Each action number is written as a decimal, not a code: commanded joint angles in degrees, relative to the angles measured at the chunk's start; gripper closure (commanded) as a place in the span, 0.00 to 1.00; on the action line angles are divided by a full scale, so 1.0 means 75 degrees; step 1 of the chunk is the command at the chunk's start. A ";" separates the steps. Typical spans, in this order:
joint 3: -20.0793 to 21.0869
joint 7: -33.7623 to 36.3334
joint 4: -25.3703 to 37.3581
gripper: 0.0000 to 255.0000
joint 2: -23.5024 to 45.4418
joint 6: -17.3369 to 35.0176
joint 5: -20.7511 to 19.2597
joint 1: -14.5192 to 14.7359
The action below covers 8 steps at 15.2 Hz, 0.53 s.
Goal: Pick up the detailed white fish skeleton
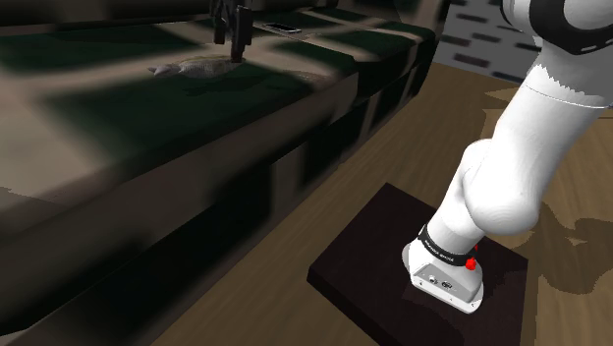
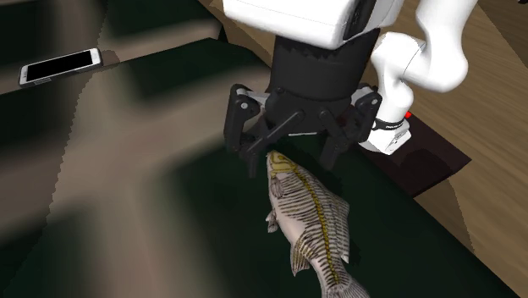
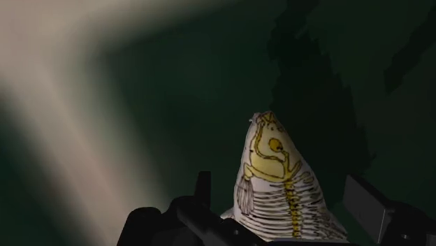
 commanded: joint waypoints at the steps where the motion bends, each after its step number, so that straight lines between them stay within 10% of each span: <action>1: 0.0001 -0.0028 -0.0284 0.00 -0.0055 0.0234 0.0008 0.0001; 6: 0.0001 -0.0038 -0.0610 0.00 -0.0103 0.0512 0.0014 0.0000; 7: 0.0001 -0.0037 -0.0619 1.00 -0.0107 0.0517 0.0014 0.0001; 8: 0.0001 -0.0037 -0.0619 1.00 -0.0104 0.0520 0.0014 0.0001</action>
